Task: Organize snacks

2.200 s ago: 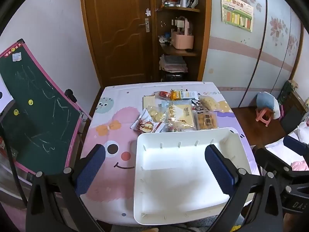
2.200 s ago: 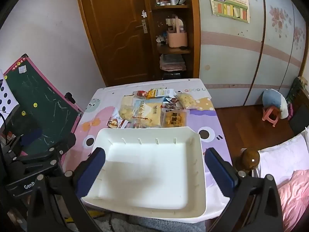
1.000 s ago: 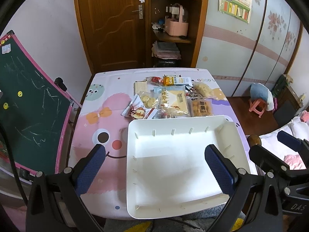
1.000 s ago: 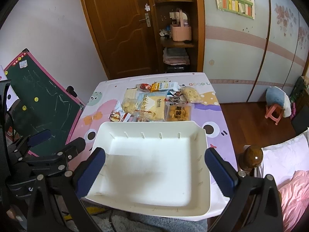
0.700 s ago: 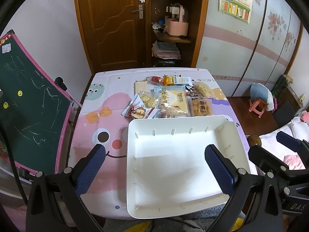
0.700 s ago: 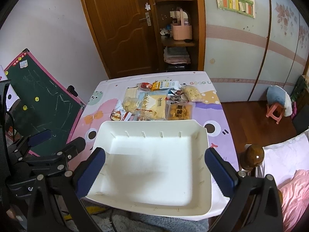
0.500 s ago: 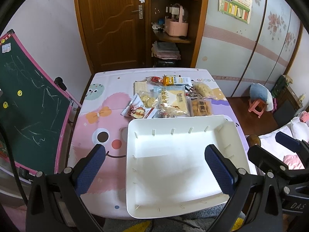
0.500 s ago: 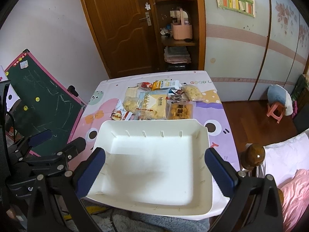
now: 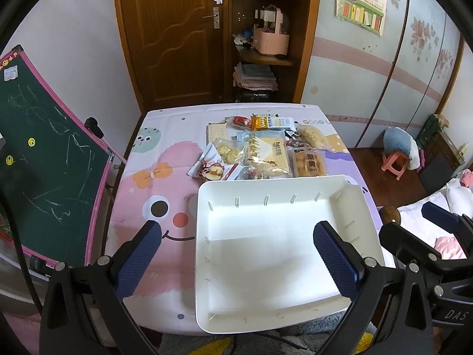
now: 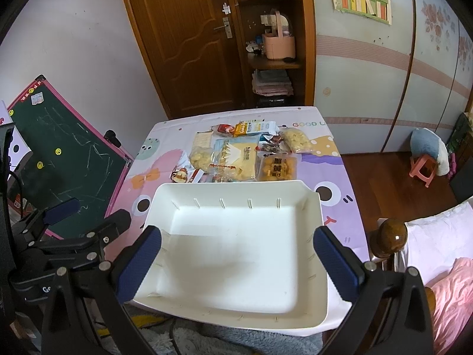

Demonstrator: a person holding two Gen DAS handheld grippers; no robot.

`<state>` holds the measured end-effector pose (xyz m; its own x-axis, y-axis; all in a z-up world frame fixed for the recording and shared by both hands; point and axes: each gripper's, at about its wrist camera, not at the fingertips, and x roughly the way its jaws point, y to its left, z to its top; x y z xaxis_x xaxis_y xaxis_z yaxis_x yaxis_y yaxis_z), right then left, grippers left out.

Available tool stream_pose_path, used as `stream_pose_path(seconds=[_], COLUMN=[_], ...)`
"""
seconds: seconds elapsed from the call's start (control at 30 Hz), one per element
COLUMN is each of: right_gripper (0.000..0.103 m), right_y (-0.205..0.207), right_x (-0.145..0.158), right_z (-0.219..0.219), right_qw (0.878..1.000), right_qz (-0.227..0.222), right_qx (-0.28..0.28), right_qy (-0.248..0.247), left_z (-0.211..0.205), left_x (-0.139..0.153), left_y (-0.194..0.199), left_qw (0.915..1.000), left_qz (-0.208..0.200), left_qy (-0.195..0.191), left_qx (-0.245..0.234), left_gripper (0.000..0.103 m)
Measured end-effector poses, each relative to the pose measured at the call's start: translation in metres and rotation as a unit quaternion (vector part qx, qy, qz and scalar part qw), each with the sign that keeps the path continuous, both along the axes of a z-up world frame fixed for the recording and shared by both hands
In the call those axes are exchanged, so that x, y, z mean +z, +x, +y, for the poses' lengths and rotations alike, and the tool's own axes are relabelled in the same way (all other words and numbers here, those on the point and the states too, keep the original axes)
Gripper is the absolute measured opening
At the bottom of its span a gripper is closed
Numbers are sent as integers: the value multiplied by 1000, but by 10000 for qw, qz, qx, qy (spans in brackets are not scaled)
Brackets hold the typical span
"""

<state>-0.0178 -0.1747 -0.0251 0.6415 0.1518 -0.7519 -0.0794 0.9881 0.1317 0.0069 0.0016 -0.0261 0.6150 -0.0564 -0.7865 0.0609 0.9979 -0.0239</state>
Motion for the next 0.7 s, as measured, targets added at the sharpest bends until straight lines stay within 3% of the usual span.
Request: stream_pose_path(seconds=[0.7], right_gripper=[103], right_y=[17], right_x=[-9], right_z=[-2], right_qw=[9997], right_qz=[233], right_qx=[81], right_qy=[-40], left_z=[-2], left_x=[-3], left_y=[15], left_qw=[9997], left_qz=[160], left_qy=[164], left_qx=[9], left_gripper=[102])
